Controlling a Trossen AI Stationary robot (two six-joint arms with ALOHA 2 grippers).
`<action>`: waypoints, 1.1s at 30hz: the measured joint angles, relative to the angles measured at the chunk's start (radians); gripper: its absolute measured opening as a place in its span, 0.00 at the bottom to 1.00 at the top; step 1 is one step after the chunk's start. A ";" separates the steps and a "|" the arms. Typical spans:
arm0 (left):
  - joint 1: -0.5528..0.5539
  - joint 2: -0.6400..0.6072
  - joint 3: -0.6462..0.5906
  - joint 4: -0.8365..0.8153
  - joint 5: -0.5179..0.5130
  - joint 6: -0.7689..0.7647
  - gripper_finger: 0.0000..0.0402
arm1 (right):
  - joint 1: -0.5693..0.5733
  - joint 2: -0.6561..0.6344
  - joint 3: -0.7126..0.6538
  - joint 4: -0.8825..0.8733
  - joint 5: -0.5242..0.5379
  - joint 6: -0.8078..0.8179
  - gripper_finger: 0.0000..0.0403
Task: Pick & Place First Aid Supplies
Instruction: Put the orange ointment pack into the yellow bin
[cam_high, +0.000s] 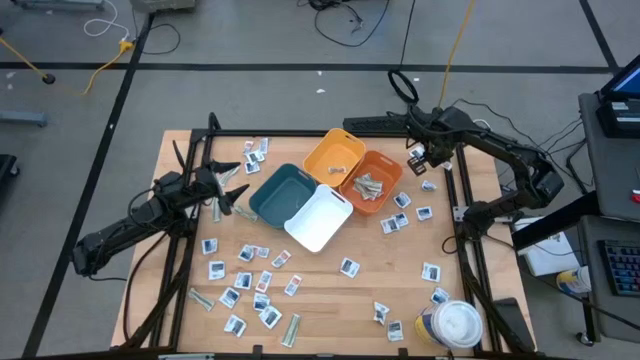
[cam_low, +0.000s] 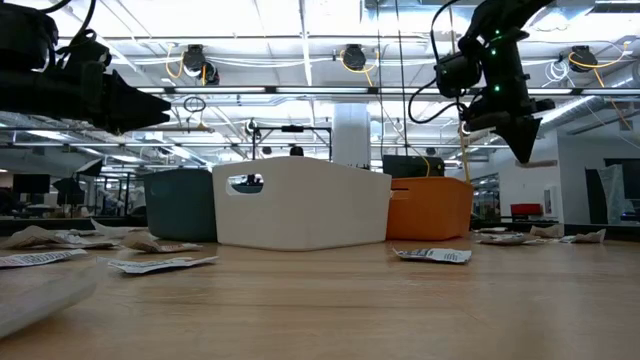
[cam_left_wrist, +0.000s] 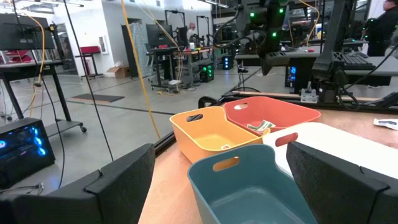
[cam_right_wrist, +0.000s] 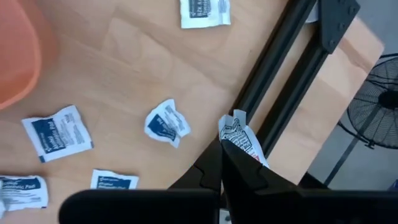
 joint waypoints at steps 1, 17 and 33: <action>0.000 0.000 0.000 0.000 0.000 0.000 0.91 | 0.008 0.001 0.004 -0.005 -0.003 0.010 0.00; 0.000 0.000 0.000 0.000 0.000 0.000 0.91 | 0.224 0.297 0.426 -0.132 -0.046 0.146 0.00; 0.000 0.000 0.000 0.000 0.000 0.000 0.91 | 0.343 0.628 0.973 -0.109 -0.106 0.113 0.00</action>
